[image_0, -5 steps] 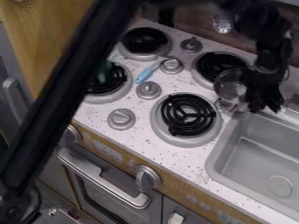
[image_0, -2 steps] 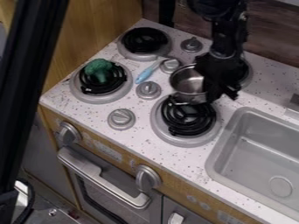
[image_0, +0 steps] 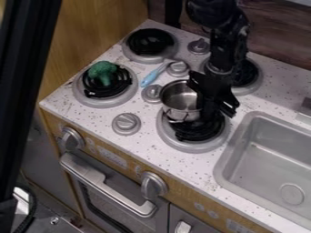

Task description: Move the silver pot on top of the bottom left burner

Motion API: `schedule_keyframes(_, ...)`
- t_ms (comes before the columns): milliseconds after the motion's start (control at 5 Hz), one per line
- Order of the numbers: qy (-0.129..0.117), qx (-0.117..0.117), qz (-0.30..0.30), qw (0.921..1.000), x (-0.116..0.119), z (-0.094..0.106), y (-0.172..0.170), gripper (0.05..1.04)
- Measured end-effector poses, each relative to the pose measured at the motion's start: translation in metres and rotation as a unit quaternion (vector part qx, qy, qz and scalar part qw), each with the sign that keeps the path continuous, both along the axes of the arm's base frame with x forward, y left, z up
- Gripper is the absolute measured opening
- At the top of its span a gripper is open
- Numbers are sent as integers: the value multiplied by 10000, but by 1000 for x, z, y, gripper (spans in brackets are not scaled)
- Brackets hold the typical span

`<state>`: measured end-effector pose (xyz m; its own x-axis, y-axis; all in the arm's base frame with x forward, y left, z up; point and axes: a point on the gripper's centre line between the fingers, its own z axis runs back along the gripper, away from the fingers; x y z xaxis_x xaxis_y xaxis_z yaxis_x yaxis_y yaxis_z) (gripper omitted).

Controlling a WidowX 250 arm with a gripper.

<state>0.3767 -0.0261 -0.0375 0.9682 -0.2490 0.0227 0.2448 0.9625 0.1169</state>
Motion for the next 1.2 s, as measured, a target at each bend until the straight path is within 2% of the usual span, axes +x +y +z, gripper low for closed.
schedule_keyframes(400, 237, -114, 87, 9996, -11, 0, -23, 69)
schedule_keyframes(600, 127, -154, 39, 9998, -9, -1, -36, 86)
schedule_keyframes(800, 190, -106, 223, 9995, -11, 0, -34, 239)
schedule_keyframes(1000, 225, -27, 444, 9988, -12, 0, -28, 510)
schedule_keyframes(1200, 229, -49, 508, 9984, -14, -1, -25, 827)
